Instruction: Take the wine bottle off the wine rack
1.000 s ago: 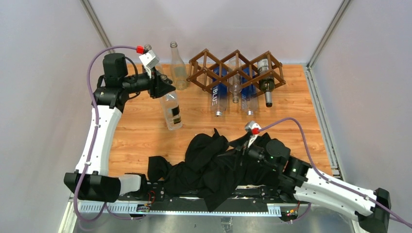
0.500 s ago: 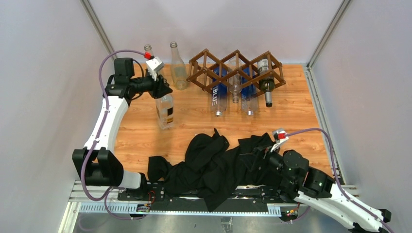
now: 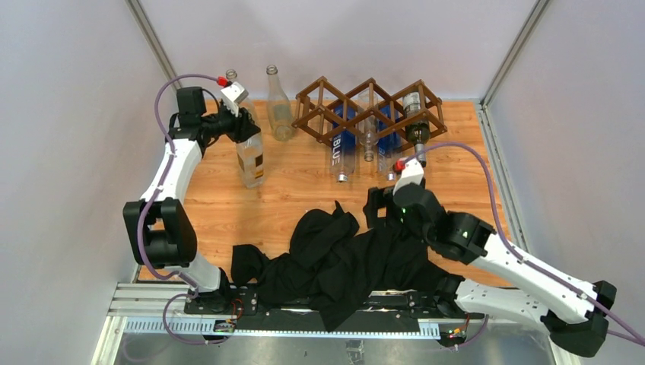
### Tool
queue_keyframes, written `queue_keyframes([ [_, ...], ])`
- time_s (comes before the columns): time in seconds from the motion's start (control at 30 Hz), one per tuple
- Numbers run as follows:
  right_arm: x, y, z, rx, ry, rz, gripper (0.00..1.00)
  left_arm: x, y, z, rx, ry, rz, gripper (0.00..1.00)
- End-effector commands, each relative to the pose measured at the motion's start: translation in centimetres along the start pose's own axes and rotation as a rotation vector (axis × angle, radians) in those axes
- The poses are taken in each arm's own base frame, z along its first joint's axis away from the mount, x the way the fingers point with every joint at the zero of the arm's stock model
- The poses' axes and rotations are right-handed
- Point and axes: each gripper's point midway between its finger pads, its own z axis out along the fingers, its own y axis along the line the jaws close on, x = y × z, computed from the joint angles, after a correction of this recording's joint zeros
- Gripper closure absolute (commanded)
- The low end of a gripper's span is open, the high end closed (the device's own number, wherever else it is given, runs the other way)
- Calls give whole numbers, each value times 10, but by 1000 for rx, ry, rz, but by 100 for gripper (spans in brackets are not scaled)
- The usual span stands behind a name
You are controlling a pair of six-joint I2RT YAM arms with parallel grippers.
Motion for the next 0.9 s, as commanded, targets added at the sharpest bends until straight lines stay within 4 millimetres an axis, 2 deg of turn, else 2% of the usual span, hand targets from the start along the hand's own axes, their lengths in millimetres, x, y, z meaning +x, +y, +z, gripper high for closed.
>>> queue_keyframes([
  [0.0,-49,-17,18,64,-19,46,0,-42,32,-6,-72,-148,113,100],
  [0.07,-62,-31,35,92,25,134,3,-39,41,-5,-82,-152,111,100],
  [0.1,-67,-35,43,86,47,178,8,-34,46,-4,-88,-147,112,100],
  [0.23,-86,-39,77,64,113,237,19,-26,61,-5,-118,-154,112,100],
  [0.33,-99,-38,104,34,151,257,24,-21,63,-6,-124,-150,100,99],
  [0.43,-99,-42,131,34,195,270,24,-22,62,-8,-127,-151,100,85],
  [0.57,-85,-58,165,86,245,268,23,-25,67,-10,-160,-150,80,62],
  [0.77,-79,-69,187,93,254,282,20,-23,67,-14,-184,-133,105,45],
  [0.87,-77,-73,193,100,253,286,20,-23,70,-16,-204,-123,96,24],
])
